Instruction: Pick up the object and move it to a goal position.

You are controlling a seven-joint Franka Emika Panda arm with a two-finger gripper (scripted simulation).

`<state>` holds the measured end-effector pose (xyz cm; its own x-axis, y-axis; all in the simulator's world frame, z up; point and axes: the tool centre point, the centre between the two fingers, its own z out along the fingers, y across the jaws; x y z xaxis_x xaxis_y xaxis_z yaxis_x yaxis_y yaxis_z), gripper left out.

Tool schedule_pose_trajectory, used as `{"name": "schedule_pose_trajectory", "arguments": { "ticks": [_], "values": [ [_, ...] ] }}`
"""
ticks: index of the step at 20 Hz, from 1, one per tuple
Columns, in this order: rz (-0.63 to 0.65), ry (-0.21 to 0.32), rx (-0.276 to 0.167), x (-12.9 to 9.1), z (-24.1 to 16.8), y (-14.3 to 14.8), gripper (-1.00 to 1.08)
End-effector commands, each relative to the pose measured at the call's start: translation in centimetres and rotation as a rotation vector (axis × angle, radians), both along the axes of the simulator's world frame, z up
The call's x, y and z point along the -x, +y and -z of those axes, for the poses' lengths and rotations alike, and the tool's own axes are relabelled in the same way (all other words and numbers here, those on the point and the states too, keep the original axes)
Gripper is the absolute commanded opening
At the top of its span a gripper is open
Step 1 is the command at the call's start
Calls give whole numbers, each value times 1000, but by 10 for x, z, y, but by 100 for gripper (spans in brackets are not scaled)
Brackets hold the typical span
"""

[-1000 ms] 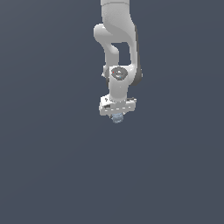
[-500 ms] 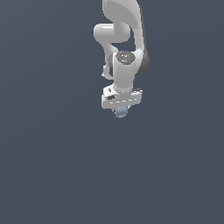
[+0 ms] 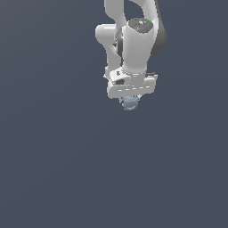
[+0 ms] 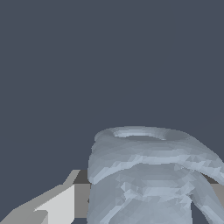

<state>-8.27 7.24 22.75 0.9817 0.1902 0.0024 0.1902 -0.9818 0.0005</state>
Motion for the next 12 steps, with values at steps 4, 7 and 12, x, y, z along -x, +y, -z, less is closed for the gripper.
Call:
{"name": "schedule_pose_trajectory", "arguments": {
  "ticks": [4,7,12],
  "values": [
    [0,1,0,-8,-54,14,-100],
    [0,1,0,-13,-84,21,-100],
    [0,1,0,-21,-132,34,-100]
  ]
}}
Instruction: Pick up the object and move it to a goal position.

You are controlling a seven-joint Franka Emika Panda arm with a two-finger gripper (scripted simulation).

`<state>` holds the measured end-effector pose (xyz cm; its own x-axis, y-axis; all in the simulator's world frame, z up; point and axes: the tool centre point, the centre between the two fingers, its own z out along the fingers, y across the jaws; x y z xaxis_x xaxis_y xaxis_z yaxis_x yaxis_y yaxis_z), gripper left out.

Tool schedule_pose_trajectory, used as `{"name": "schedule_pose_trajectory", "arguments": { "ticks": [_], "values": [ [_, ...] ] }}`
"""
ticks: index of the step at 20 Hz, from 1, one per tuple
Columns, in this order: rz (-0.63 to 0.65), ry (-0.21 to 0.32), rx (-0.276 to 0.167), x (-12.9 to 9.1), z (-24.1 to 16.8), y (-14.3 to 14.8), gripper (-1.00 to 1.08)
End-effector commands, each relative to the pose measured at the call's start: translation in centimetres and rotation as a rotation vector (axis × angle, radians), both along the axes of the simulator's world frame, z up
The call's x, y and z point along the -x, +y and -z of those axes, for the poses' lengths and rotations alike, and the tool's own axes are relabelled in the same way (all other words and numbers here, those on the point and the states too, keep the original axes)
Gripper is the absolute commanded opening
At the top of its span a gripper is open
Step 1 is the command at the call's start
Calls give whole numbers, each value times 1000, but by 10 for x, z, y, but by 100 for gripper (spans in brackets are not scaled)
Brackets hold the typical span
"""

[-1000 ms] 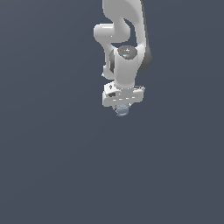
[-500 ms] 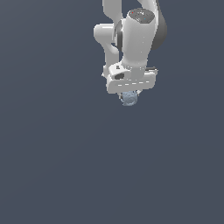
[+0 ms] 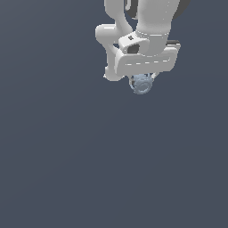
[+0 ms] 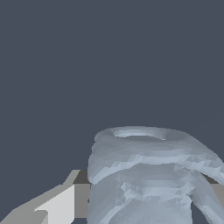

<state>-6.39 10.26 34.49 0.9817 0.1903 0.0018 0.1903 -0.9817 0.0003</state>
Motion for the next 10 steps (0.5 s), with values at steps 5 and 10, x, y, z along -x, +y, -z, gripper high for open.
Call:
{"name": "schedule_pose_trajectory", "arguments": {
  "ticks": [5,10],
  "values": [
    [1,1,0,-10,-58,15,-100],
    [1,1,0,-18,-95,24,-100]
  ]
}}
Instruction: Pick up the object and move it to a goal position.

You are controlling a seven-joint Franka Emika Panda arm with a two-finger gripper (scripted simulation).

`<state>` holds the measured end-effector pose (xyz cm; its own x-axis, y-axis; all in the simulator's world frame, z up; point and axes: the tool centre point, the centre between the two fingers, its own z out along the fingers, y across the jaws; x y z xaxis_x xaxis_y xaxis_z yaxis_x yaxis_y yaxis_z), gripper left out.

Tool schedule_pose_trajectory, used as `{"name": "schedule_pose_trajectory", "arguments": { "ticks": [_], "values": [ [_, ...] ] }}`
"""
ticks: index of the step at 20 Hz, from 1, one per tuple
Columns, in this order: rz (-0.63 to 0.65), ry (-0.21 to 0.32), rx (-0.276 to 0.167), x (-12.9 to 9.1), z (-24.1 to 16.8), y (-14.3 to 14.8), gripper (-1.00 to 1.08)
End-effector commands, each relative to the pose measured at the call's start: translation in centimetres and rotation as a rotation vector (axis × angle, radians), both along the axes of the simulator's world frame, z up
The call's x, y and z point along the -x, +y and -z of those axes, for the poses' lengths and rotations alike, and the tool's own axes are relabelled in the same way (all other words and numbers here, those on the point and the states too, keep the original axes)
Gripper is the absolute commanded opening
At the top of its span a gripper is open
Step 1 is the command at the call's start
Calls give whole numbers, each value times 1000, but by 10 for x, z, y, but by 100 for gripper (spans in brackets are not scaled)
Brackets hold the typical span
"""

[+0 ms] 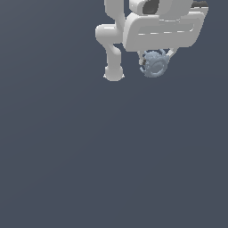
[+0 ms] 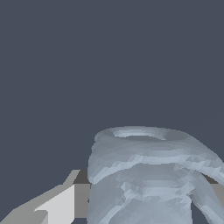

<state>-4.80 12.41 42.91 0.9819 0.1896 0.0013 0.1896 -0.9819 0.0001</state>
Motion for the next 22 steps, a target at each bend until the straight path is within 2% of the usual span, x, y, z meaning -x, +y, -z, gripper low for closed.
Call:
{"name": "schedule_pose_trajectory", "arguments": {
  "ticks": [1,11,22],
  "values": [
    [0,1,0,-3,-18,5,-100],
    [1,1,0,-14,-64,17,-100],
    [1,1,0,-19,-78,21,-100]
  ]
}}
